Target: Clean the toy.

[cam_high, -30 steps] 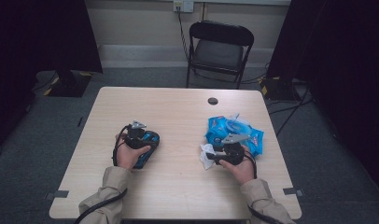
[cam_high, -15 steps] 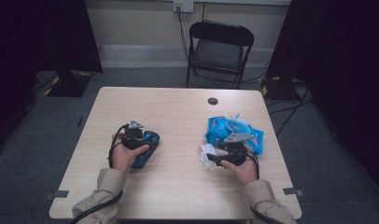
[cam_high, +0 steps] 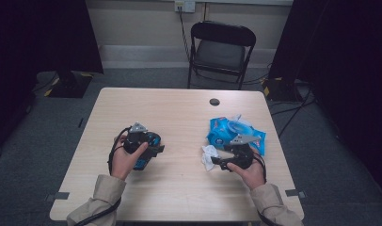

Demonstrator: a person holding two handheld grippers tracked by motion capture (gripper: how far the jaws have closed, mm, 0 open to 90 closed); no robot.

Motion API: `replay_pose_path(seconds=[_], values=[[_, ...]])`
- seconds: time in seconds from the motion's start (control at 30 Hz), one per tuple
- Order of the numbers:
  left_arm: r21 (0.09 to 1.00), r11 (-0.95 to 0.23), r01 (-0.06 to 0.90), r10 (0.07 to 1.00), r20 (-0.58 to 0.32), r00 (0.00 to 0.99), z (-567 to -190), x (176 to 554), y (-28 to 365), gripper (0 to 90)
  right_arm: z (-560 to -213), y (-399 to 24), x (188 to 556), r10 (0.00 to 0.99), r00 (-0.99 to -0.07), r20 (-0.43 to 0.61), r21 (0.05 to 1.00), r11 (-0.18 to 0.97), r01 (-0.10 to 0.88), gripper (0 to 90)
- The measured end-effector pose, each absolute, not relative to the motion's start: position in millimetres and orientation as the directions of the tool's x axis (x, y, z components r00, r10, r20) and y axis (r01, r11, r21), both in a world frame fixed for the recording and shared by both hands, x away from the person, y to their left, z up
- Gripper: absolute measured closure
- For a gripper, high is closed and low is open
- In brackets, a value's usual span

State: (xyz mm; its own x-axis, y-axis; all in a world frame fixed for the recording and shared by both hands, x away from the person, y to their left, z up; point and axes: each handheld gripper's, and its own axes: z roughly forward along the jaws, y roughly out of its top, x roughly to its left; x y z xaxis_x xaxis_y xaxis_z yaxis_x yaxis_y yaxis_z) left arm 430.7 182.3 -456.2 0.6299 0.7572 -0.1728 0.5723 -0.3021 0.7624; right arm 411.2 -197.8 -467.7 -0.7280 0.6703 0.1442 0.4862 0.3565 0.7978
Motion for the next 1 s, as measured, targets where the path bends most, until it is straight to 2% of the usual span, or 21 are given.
replay_pose_path(seconds=[0.53, 1.0], values=[[0.767, -0.332, 0.549, 0.69, -0.199, 0.696, -449, 403, 170, 16.5, -461, -211, 397, 0.664, -0.734, 0.144, 0.807, 0.35, 0.475, 14.6], [0.767, -0.337, 0.546, 0.668, -0.215, 0.713, -457, 390, 167, 16.2, -461, -224, 387, 0.676, -0.722, 0.146, 0.801, 0.347, 0.488, 14.6]])
